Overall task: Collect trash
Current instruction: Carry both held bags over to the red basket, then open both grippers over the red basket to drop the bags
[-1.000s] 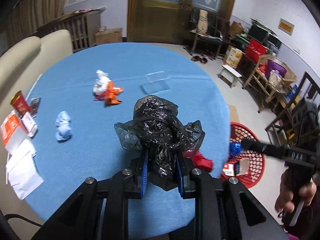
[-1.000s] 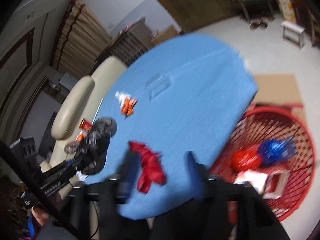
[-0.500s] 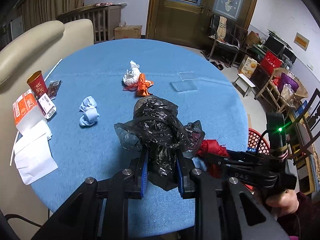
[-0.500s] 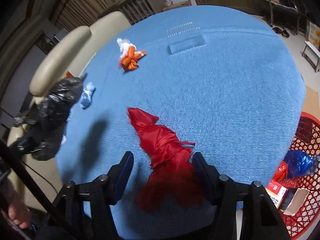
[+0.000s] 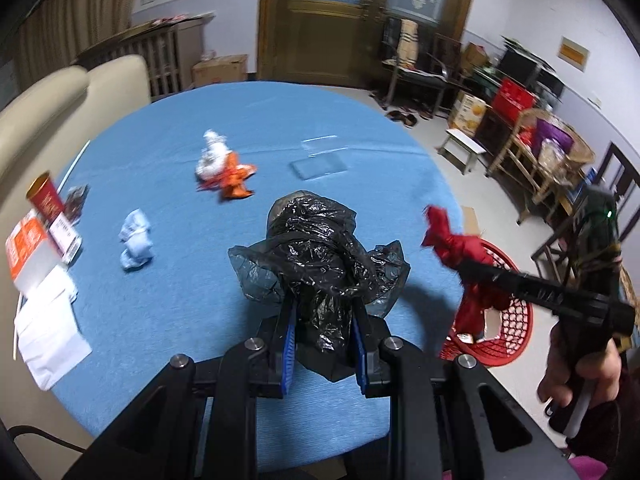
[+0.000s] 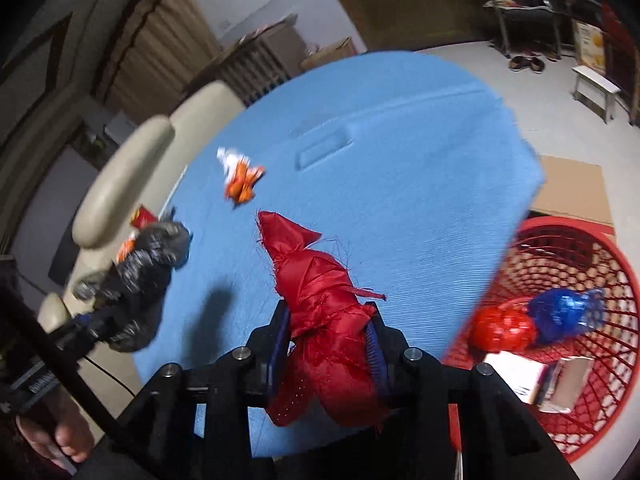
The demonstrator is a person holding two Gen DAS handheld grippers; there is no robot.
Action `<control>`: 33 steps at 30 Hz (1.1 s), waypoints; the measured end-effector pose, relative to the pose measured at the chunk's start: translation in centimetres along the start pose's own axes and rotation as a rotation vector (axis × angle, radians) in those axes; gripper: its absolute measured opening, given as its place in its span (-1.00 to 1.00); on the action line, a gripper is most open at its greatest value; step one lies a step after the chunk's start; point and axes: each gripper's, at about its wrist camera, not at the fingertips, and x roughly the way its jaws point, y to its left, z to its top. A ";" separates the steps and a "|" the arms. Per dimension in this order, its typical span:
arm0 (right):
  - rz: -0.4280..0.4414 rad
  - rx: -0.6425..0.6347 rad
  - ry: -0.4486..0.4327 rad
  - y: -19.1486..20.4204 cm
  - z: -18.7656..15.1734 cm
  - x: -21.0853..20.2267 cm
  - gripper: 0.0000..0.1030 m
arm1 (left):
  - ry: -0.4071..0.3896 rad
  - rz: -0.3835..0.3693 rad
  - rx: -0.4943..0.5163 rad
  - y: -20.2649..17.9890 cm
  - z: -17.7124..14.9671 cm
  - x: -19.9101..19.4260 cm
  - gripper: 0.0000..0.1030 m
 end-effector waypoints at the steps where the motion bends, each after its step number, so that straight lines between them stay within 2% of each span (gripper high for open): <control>1: -0.007 0.010 -0.017 -0.6 0.1 -0.9 -0.26 | -0.001 -0.006 0.018 -0.6 0.1 0.0 -0.51; 18: -0.136 0.235 -0.217 -10.7 0.4 -11.7 -0.26 | 0.021 -0.166 0.277 -11.0 2.6 0.0 -0.51; 26: -0.151 0.302 -0.250 -14.1 -0.2 -13.6 -0.26 | 0.047 -0.210 0.403 -16.3 3.0 1.2 -0.51; 33: -0.143 0.361 -0.238 -16.3 -1.4 -13.9 -0.22 | 0.102 -0.242 0.435 -18.6 3.0 3.0 -0.51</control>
